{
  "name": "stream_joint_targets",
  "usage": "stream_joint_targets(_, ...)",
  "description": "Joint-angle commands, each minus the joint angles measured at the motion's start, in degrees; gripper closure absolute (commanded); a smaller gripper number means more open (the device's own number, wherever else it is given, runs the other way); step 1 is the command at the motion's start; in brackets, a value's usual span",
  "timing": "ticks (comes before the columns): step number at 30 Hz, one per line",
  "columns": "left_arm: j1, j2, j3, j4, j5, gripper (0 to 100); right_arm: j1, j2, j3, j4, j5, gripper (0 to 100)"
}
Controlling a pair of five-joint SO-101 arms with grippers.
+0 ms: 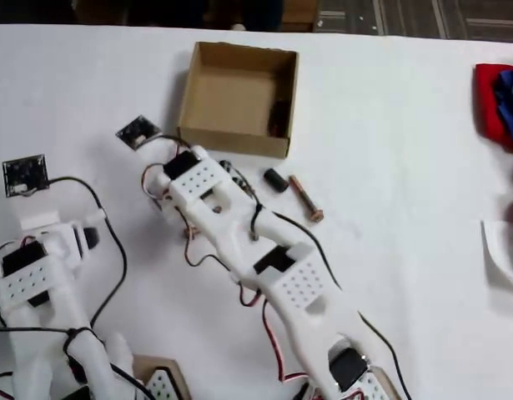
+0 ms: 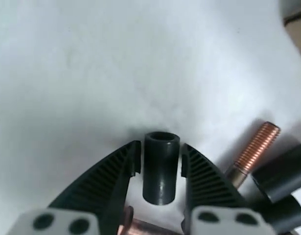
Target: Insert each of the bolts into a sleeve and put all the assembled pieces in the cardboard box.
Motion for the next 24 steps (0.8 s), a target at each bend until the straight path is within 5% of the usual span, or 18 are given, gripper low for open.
stream_joint_targets(1, 0.26, -0.70, -2.51, 0.35, 0.44, 72, 0.48, 1.27, -4.40, 1.71, 0.26, 89.2)
stream_joint_targets(3, 0.26, -0.70, -2.42, 0.35, 0.44, 72, 1.19, 1.19, -6.77, 4.62, 0.00, 98.8)
stream_joint_targets(14, 0.53, -0.26, -2.51, -0.09, 0.44, 72, 6.90, -5.85, -20.31, 19.03, 0.35, 97.5)
stream_joint_targets(24, 0.35, -0.26, -2.33, 0.35, 0.44, 72, 0.40, 4.79, -18.37, 11.12, 0.35, 97.5)
